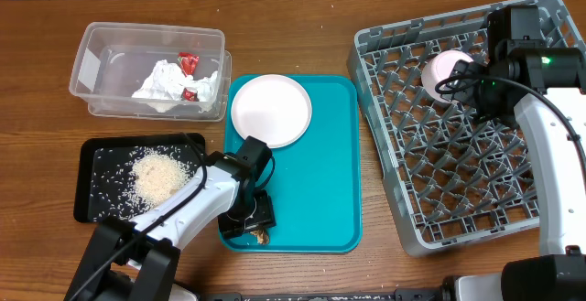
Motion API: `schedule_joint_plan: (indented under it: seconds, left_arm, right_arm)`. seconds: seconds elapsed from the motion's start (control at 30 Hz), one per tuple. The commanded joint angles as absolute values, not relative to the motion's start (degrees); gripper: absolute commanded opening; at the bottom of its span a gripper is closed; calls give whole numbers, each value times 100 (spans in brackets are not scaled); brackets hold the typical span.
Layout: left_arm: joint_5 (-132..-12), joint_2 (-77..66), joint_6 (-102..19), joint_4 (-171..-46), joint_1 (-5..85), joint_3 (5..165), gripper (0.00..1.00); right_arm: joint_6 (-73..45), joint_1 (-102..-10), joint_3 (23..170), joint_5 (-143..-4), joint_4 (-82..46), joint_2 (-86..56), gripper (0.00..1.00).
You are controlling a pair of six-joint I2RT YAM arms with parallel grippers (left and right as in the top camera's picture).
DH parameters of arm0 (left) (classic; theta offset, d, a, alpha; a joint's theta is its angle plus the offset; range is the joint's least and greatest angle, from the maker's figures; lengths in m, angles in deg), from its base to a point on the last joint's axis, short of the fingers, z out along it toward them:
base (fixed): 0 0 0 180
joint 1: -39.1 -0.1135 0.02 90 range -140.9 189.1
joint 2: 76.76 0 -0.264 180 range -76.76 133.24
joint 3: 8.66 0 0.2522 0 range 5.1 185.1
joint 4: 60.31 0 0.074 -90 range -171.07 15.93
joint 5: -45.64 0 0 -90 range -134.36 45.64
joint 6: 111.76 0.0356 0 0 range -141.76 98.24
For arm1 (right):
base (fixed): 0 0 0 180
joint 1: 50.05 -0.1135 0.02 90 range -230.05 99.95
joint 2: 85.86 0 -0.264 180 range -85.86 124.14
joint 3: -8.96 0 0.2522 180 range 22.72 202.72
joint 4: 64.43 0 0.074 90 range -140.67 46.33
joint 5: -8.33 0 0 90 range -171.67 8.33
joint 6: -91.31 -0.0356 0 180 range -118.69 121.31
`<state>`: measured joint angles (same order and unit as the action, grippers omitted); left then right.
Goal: Sort waste into correct bins and load items into the dishwasher
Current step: 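Grasp the brown food scrap on the teal tray with the left gripper, then carry the scrap left and drop it onto the black tray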
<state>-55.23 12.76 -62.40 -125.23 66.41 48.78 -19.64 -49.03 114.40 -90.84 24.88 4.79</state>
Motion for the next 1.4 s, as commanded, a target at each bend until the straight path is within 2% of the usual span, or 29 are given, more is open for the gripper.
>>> schedule_joint_plan:
  seconds: [0.0,0.4,0.7,0.9,1.1,1.37]
  left_arm:
    - [-5401,1287,-6341,-12444,6656,4843,45]
    - [-5403,1280,-6356,-12418,6542,4928,10]
    - [-5269,1210,-5786,-12796,5541,6006,7]
    - [-4590,1182,-5285,-13294,4265,7013,7]
    - [-4480,1199,-5279,-13045,2940,7121,4]
    - [-3433,1300,-5281,-12689,1741,7035,4]
  right_arm:
    - [-1942,-4901,11457,-9056,2466,468,90]
    - [-1942,-4901,11457,-9056,2469,468,90]
    - [-1922,-4901,11457,-9058,2488,468,90]
    - [-1835,-4901,11457,-9056,2523,468,90]
    - [-1835,-4901,11457,-9056,2534,468,90]
    - [-1835,-4901,11457,-9056,2536,468,90]
